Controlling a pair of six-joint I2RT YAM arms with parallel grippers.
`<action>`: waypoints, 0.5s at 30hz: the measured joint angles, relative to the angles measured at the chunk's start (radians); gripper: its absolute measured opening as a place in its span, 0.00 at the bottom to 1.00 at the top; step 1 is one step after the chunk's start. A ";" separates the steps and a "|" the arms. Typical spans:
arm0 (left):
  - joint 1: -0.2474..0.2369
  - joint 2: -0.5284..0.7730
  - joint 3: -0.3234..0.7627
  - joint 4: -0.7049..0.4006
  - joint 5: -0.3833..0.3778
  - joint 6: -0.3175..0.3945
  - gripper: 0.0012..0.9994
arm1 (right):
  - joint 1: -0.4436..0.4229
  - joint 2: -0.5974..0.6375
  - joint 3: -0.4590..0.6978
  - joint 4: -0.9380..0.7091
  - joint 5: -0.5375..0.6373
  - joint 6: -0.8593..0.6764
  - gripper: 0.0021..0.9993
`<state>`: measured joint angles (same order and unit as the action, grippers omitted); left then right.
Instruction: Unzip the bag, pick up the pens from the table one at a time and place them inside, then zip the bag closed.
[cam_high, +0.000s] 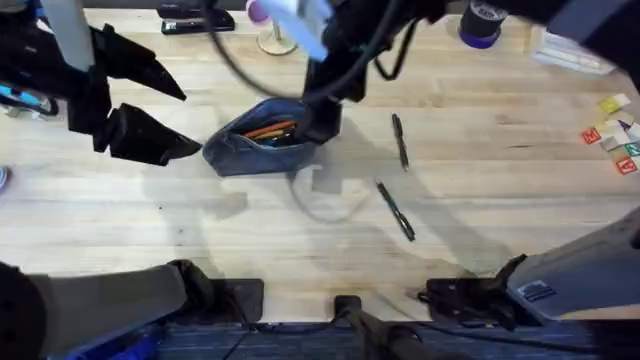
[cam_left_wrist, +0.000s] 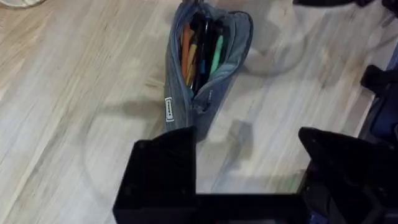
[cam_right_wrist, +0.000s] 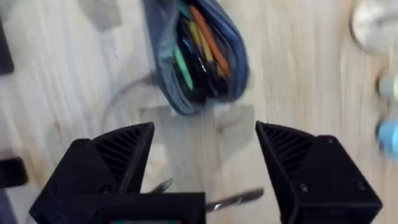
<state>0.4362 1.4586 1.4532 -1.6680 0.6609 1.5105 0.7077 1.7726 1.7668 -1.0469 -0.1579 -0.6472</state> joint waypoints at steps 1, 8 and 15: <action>0.000 0.000 0.000 0.000 0.000 0.000 1.00 | -0.015 -0.011 0.000 -0.008 0.006 0.031 1.00; 0.000 0.000 0.000 0.000 0.000 0.000 1.00 | -0.170 -0.075 0.000 -0.136 0.023 0.161 1.00; 0.000 0.000 0.000 0.000 0.000 0.000 1.00 | -0.305 -0.165 -0.026 -0.130 0.028 0.188 1.00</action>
<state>0.4362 1.4586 1.4532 -1.6680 0.6609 1.5105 0.4024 1.6081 1.7406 -1.1767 -0.1295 -0.4597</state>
